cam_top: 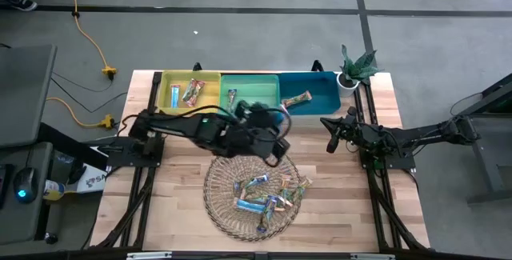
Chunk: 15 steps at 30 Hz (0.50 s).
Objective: Pick and place Granola Bars by type
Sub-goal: Put the red granola bar into the yellow bin
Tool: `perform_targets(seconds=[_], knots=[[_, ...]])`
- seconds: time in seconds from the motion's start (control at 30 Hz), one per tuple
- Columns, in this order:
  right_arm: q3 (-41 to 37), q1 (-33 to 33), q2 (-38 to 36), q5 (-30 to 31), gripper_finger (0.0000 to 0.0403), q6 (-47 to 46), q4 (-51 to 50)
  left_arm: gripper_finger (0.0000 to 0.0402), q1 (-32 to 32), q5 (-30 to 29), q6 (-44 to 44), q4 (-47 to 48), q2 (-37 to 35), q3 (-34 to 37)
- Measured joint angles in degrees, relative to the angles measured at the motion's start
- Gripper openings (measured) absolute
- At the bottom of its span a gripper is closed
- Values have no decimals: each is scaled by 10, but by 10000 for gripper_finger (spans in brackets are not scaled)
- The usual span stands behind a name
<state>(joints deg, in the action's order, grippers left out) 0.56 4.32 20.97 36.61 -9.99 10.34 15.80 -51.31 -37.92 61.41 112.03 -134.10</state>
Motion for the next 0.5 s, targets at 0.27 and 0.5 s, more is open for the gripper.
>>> perform_targets(seconds=[0.27,0.5], knots=[[0,0,0,0,0,0,0,98,34,-236,-147,193,-34,0],[0,0,0,0,0,0,-1,98,-8,-265,-220,276,-33,7]])
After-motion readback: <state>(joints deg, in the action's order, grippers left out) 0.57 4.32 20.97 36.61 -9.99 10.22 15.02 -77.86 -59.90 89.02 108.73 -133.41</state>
